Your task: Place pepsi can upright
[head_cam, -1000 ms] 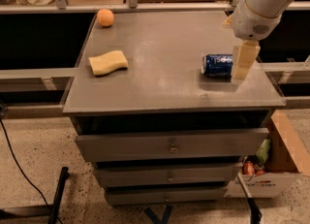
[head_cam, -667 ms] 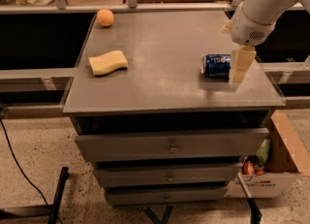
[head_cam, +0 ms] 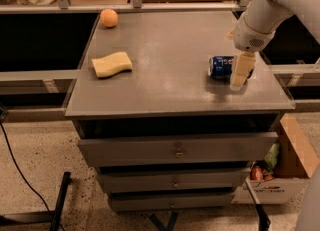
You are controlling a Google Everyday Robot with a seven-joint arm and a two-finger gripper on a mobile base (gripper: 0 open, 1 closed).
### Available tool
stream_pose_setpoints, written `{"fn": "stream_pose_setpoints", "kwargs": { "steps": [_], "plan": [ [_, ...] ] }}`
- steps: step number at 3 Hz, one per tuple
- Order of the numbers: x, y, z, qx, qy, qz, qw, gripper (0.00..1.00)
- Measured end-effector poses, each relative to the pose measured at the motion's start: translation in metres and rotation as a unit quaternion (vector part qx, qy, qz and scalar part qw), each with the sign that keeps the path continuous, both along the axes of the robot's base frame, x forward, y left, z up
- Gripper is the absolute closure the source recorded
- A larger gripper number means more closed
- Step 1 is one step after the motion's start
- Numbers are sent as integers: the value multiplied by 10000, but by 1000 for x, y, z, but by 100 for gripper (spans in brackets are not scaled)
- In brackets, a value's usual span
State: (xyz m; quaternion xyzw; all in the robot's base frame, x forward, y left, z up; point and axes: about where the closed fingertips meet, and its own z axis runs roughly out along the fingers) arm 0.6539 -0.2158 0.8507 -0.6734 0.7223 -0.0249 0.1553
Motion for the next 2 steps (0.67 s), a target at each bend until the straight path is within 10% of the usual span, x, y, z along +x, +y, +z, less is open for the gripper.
{"fn": "stream_pose_setpoints", "kwargs": {
  "steps": [2],
  "plan": [
    [9,9,-22,-129,121,-232,9996,0]
  ]
}}
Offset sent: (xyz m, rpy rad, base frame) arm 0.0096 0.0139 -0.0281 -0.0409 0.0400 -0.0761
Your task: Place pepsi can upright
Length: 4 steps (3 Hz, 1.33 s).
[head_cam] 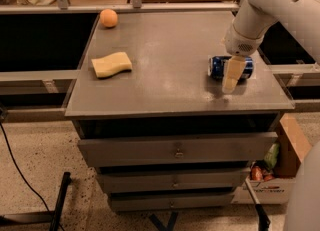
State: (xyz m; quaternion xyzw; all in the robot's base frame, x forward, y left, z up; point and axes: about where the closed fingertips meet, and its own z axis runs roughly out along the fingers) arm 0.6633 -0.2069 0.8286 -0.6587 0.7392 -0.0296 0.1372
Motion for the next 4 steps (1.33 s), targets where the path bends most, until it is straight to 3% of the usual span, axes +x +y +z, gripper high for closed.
{"fn": "stream_pose_setpoints", "kwargs": {
  "steps": [1,2,4],
  "plan": [
    [-2,8,-8,-161,98,-19,9998,0],
    [-4,11,-13,-245,196,11,9995,18],
    [-8,14,-9,-285,251,116,9992,63]
  ]
}}
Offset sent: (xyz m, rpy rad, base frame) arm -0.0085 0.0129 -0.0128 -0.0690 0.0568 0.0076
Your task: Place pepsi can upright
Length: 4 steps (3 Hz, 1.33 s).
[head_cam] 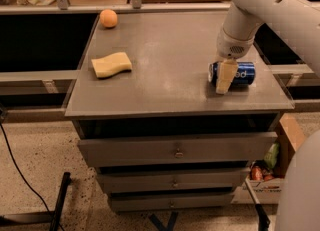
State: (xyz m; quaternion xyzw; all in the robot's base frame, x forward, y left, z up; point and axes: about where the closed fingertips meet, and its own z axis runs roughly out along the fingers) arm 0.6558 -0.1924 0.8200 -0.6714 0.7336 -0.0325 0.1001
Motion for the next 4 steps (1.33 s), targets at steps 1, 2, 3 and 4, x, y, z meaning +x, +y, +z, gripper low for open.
{"fn": "stream_pose_setpoints", "kwargs": {
  "steps": [1,2,3,4],
  "plan": [
    [0,0,5,0,1,2,10000,87],
    [0,0,5,1,1,4,10000,100],
    [-18,13,37,399,9,236,9989,100],
    [-50,35,97,1124,-70,785,9905,100]
  ]
}}
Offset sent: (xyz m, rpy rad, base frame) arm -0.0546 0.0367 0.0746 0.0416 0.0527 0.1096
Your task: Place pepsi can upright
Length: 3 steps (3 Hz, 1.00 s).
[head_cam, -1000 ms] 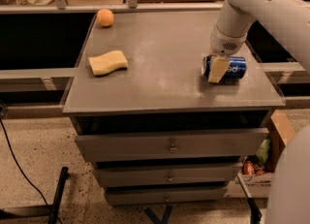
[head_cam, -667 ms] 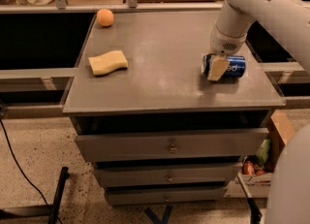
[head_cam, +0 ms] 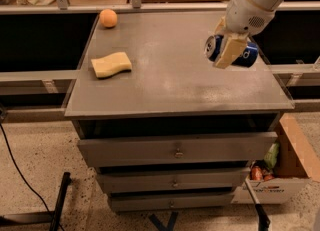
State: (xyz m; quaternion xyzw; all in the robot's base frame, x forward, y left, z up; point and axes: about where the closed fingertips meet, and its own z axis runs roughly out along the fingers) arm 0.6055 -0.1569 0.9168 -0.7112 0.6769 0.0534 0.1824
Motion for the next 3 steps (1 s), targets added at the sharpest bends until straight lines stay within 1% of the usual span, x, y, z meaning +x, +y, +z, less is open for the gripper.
{"fn": "stream_pose_setpoints", "kwargs": {
  "steps": [1,2,3],
  "plan": [
    [-17,9,37,760,58,364,9964,100],
    [-14,21,52,1016,-89,430,9939,100],
    [-7,24,52,1053,-181,396,9935,100]
  ]
}}
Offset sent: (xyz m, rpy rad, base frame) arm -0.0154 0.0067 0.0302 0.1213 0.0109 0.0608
